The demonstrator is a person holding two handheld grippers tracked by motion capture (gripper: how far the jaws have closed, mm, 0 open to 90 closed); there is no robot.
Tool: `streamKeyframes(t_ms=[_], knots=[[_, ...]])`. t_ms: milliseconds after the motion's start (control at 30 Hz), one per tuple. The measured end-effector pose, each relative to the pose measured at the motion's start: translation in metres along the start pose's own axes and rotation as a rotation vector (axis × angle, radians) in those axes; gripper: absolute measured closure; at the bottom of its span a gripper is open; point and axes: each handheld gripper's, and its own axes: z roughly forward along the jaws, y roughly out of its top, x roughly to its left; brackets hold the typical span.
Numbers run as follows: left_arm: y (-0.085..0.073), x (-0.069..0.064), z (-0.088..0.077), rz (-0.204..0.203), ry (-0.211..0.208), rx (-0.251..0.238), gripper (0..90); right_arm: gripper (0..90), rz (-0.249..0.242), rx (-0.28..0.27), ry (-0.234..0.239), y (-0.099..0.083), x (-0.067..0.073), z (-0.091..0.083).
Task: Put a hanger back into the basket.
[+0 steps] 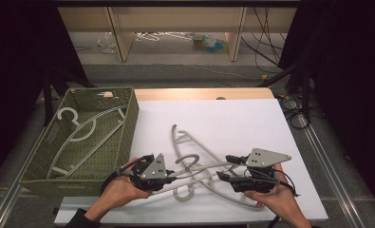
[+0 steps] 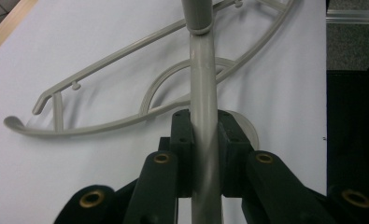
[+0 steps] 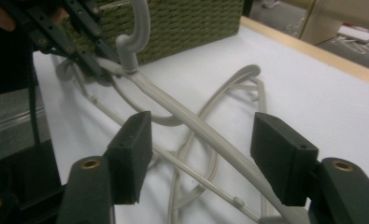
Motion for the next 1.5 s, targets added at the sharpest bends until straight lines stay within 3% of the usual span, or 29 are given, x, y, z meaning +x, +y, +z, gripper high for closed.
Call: streamKeyframes(t_ms=[100, 233, 300, 500, 667, 800, 1067, 1267, 1367, 1400, 1500], knots=[[-0.001, 0.003, -0.002, -0.042, 0.002, 0.006, 78.9, 38.4, -0.005, -0.031, -0.018, 0.001, 0.002, -0.002], [-0.002, 0.008, -0.007, -0.081, 0.011, 0.013, 78.9, 38.0, -0.003, -0.018, -0.005, 0.000, 0.007, -0.003], [-0.002, 0.009, -0.010, -0.103, 0.012, -0.001, 78.9, 37.8, 0.011, -0.001, 0.017, -0.002, 0.010, -0.002], [0.000, 0.014, -0.020, -0.136, 0.024, -0.032, 78.9, 37.8, 0.009, 0.003, 0.015, -0.009, 0.012, -0.006], [0.002, 0.021, -0.040, -0.179, 0.041, -0.072, 78.9, 37.4, 0.023, 0.038, 0.035, -0.017, 0.015, -0.004], [0.004, 0.024, -0.056, -0.224, 0.058, -0.132, 78.9, 35.8, 0.022, 0.053, 0.044, -0.020, 0.015, -0.001], [0.010, 0.035, -0.091, -0.257, 0.087, -0.174, 78.9, 31.7, 0.038, 0.078, 0.037, -0.025, 0.014, 0.003], [0.012, 0.046, -0.114, -0.275, 0.106, -0.168, 78.9, 31.5, 0.044, 0.090, 0.040, -0.026, 0.013, 0.004], [0.013, 0.051, -0.126, -0.278, 0.135, -0.165, 78.8, 31.5, 0.044, 0.086, 0.033, -0.027, 0.012, 0.003], [0.011, 0.058, -0.137, -0.279, 0.174, -0.171, 78.8, 31.5, 0.048, 0.086, 0.033, -0.027, 0.012, 0.003], [0.009, 0.067, -0.152, -0.289, 0.220, -0.161, 78.8, 31.5, 0.051, 0.093, 0.036, -0.027, 0.011, 0.003]])
